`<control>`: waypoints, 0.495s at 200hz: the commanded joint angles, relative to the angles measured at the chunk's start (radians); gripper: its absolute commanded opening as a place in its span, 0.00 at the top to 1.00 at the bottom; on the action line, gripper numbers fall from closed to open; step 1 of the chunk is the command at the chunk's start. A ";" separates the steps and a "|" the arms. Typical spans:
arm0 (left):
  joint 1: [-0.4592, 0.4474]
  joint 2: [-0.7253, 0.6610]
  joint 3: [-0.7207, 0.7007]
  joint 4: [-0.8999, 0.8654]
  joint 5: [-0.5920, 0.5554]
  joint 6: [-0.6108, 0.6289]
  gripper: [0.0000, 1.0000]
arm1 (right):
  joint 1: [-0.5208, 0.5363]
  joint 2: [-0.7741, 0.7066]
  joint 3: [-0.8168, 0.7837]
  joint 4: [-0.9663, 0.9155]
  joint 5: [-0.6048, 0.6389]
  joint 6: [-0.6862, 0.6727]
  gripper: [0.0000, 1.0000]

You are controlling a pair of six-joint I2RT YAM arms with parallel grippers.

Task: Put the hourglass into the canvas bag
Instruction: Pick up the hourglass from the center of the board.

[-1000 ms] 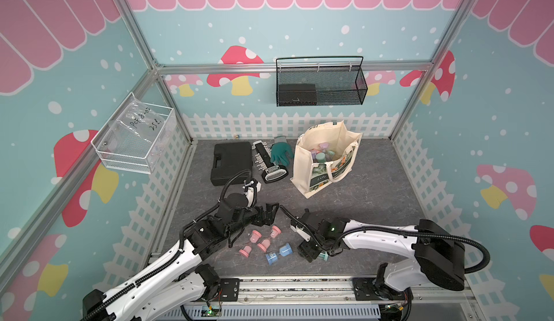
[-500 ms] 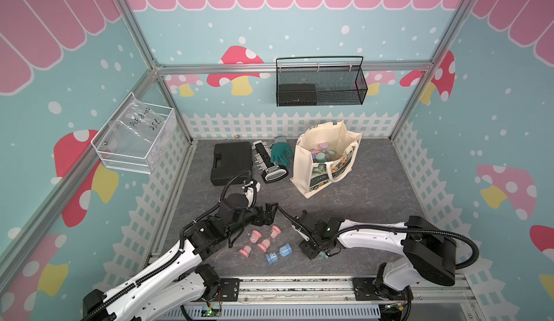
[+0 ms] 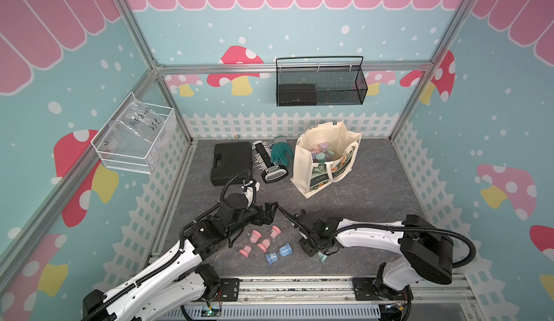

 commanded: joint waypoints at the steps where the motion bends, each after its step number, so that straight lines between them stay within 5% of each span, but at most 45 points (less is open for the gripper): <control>1: 0.004 -0.009 -0.002 0.010 -0.012 -0.017 0.01 | 0.005 -0.006 0.032 0.006 0.031 0.022 0.63; 99: 0.006 -0.013 0.036 0.013 -0.016 0.003 0.01 | -0.053 -0.123 0.123 0.019 0.071 0.006 0.69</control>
